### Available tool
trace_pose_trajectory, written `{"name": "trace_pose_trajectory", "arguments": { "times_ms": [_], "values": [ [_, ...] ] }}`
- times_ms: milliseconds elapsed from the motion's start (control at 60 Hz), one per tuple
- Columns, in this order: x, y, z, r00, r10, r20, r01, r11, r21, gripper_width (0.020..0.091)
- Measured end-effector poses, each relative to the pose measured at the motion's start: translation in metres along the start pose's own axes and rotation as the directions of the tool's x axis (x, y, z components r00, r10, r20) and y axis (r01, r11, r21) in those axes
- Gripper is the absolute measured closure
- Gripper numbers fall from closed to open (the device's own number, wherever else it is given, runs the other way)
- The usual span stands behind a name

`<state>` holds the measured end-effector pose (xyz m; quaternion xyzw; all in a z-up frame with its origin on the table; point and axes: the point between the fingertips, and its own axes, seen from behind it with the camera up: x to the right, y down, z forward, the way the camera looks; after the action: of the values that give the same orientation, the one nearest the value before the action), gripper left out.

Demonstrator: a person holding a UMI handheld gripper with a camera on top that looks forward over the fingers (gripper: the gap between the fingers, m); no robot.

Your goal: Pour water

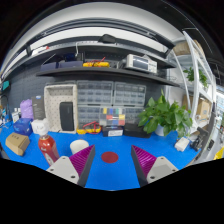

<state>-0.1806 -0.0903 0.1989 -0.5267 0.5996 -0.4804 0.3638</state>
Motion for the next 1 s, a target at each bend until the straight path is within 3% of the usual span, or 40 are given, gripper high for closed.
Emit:
{"name": "trace_pose_trajectory", "arguments": {
  "times_ms": [167, 383, 600, 733, 867, 917, 1000],
  "values": [
    [-0.05, 0.048, -0.016, 0.996, 0.019, 0.089, -0.013, 0.998, -0.06, 0.0375],
    [-0.165, 0.109, -0.027, 0.969, 0.029, 0.245, 0.001, 0.992, -0.122, 0.0368],
    [-0.226, 0.091, 0.01, 0.949, 0.017, 0.315, 0.008, 0.997, -0.08, 0.0366],
    [-0.243, 0.075, 0.043, 0.953, 0.009, 0.303, 0.005, 0.999, -0.046, 0.0368],
    [-0.248, 0.072, 0.073, 0.962, 0.014, 0.272, -0.005, 0.999, -0.033, 0.0512],
    [-0.245, 0.069, 0.08, 0.968, 0.027, 0.249, -0.023, 1.0, -0.02, 0.0636],
    [-0.242, 0.067, 0.084, 0.967, 0.051, 0.248, -0.056, 0.998, 0.013, 0.0688]
  ]
}}
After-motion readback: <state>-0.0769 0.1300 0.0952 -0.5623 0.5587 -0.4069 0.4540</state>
